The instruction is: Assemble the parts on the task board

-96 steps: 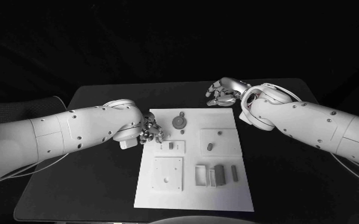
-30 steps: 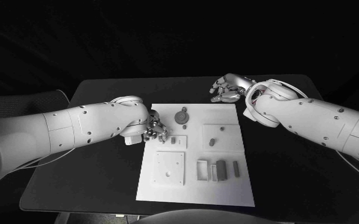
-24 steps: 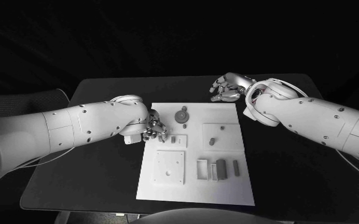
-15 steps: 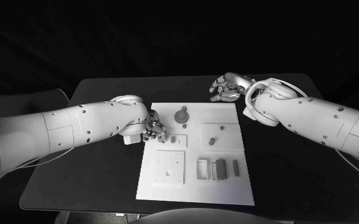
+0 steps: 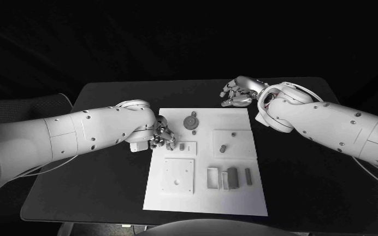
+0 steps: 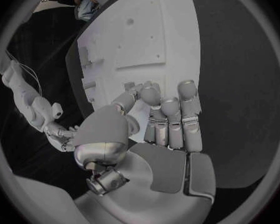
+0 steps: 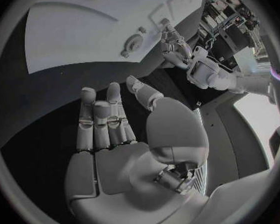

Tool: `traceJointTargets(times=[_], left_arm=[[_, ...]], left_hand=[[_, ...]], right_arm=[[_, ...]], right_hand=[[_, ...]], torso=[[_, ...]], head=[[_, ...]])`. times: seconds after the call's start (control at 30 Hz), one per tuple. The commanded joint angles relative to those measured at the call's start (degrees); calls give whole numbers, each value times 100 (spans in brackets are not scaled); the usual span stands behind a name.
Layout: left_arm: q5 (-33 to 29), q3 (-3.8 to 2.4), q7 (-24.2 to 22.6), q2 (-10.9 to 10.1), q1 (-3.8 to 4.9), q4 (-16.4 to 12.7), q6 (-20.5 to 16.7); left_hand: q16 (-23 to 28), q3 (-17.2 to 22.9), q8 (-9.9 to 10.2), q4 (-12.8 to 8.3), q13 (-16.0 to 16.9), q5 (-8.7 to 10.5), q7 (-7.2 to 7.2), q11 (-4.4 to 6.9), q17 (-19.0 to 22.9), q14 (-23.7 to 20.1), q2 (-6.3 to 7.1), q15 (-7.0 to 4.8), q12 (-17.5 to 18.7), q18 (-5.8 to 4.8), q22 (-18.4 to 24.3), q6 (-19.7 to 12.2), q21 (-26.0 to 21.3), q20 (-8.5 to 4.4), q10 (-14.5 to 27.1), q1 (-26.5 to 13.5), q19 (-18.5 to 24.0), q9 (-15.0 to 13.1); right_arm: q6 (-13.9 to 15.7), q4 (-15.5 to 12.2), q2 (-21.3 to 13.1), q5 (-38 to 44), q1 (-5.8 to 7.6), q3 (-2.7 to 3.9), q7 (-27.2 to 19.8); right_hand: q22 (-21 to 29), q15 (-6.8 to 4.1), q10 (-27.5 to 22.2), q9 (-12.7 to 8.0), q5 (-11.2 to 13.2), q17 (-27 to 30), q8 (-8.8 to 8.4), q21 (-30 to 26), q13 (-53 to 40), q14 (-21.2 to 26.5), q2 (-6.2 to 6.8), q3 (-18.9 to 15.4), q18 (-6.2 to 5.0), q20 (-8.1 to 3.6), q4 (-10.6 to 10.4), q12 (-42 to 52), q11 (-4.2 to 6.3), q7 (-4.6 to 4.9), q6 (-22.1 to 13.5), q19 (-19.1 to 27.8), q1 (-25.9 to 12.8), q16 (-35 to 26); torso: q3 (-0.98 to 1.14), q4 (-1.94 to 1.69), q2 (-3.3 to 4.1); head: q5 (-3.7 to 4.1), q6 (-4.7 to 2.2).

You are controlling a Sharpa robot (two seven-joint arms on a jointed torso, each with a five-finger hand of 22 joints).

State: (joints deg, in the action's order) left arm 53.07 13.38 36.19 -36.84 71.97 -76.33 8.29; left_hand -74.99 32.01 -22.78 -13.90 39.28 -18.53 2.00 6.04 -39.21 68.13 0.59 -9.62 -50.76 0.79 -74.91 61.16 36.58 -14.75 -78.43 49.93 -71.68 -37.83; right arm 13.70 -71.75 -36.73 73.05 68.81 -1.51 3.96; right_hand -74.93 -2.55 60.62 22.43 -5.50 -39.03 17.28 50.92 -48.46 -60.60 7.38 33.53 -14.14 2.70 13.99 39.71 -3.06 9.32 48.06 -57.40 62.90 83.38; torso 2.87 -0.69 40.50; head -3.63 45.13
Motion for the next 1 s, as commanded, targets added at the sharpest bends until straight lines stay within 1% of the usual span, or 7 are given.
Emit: traceJointTargets(times=[0.03, 0.23, 0.37, 0.47, 0.8, 1.0], left_arm=[[87, 17, 13, 26, -27, 7, 2], [172, 18, 2, 35, -27, 13, -10], [172, 18, 0, 47, -30, 25, -21], [172, 18, 6, 53, -40, 34, -26], [211, 18, 7, 62, -45, 42, -27], [237, 18, 8, 67, -49, 46, -16]], left_hand=[[-40, 9, 6, 45, -11, 202, -214, 29, 13, -54, -33, -10, -28, 107, -117, 683, 34, -23, 28, 21, 18, -1065], [-47, 26, 9, 36, -14, 217, -219, 33, 16, -51, -54, -13, -35, 111, -117, 692, 39, -26, 24, 49, 17, -1078], [-54, 42, 19, 7, -19, 237, -219, 34, 22, -50, -89, -16, -40, 112, -118, 693, 46, -26, 25, 87, 16, -1093], [-54, 42, 20, 3, -20, 242, -219, 34, 23, -50, -92, -16, -40, 112, -118, 692, 46, -26, 26, 90, 17, -1095], [-55, 41, 24, -1, -22, 247, -218, 33, 25, -51, -101, -16, -41, 111, -118, 692, 48, -25, 27, 92, 18, -1099], [-56, 41, 25, -5, -23, 249, -218, 33, 26, -51, -105, -16, -42, 111, -118, 693, 49, -24, 27, 94, 18, -1103]], right_arm=[[-73, -3, 11, -14, -3, 2, -21], [-76, -2, 14, -14, -3, 2, -23], [-78, -1, 15, -14, -4, 2, -23], [-78, -1, 16, -14, -5, 2, -22], [-79, -1, 14, -14, -7, 2, -21], [-83, -2, 11, -14, -7, 2, -22]], right_hand=[[-80, -40, -43, -9, -19, -8, -3, -40, 8, 11, -39, -20, -86, 0, -19, -14, -12, 29, -8, 42, -13, -36], [-80, -40, -44, -10, -19, -8, -3, -40, 8, 11, -40, -20, -86, 1, -20, -14, -12, 29, -9, 42, -14, -36], [-80, -40, -44, -10, -19, -8, -3, -40, 8, 11, -40, -21, -86, 1, -21, -14, -12, 29, -9, 42, -15, -36], [-80, -40, -44, -10, -19, -8, -3, -40, 8, 11, -40, -21, -86, 1, -22, -14, -12, 29, -9, 42, -16, -36], [-80, -40, -44, -11, -19, -9, -3, -41, 8, 12, -41, -21, -86, 1, -23, -14, -12, 29, -9, 42, -16, -36], [-80, -40, -44, -12, -19, -9, -3, -41, 9, 11, -41, -21, -86, 1, -23, -13, -12, 29, -10, 42, -17, -36]], torso=[[0, 0, 0], [0, 0, 1], [1, 1, 1], [-2, 3, 4], [6, 1, -2], [4, 2, 0]], head=[[-3, -10], [-4, 1], [-1, -6], [5, -6], [6, -15], [6, -11]])
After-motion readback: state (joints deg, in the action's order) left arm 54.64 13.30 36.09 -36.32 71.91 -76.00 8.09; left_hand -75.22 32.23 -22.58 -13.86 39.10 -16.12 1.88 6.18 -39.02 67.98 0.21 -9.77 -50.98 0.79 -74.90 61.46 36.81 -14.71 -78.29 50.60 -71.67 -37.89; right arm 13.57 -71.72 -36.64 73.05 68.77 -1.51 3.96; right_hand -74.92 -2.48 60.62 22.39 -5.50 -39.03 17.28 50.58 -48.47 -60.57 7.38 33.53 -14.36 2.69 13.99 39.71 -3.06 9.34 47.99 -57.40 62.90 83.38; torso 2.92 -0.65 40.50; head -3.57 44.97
